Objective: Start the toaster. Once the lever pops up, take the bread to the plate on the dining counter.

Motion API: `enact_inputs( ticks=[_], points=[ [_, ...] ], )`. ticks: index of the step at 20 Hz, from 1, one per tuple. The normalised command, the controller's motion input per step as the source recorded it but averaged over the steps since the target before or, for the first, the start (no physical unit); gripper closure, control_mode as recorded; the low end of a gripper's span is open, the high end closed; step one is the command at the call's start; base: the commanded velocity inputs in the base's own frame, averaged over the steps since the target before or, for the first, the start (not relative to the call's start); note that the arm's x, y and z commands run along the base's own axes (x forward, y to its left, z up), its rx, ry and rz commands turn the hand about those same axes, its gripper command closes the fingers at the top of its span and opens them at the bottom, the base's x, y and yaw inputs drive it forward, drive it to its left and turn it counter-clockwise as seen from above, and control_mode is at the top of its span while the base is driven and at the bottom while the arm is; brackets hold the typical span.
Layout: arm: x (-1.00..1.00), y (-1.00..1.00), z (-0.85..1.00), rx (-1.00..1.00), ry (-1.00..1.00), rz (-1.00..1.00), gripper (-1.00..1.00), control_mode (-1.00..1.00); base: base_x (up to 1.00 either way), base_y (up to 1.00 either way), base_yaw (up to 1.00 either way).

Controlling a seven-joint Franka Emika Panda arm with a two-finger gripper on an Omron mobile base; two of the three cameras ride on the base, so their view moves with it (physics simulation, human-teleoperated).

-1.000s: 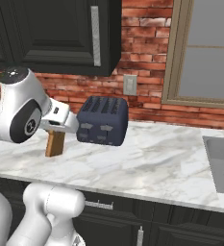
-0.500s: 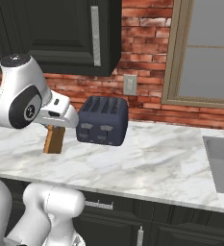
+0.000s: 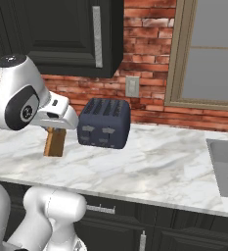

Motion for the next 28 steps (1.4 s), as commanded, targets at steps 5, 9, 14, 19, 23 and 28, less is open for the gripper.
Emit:
enact_inputs(
  ticks=[5,9,14,19,23,28],
  points=[
    [0.0,0.0,0.0,0.0,0.0,0.0,1.0,-1.0,0.0,0.0,0.0],
    [-0.03,0.0,0.0,0.0,0.0,0.0,1.0,-1.0,0.0,0.0,0.0],
    [-0.1,0.0,-0.01,0.0,0.0,0.0,1.0,-1.0,0.0,0.0,0.0],
    [-0.01,0.0,-0.02,0.0,0.0,0.0,1.0,1.0,-0.16,-0.01,0.02],
    [0.0,0.0,0.0,0.0,0.0,0.0,1.0,1.0,-0.43,-0.03,0.07],
    [0.0,0.0,0.0,0.0,0.0,0.0,1.0,1.0,-0.61,-0.05,0.2]
  ],
)
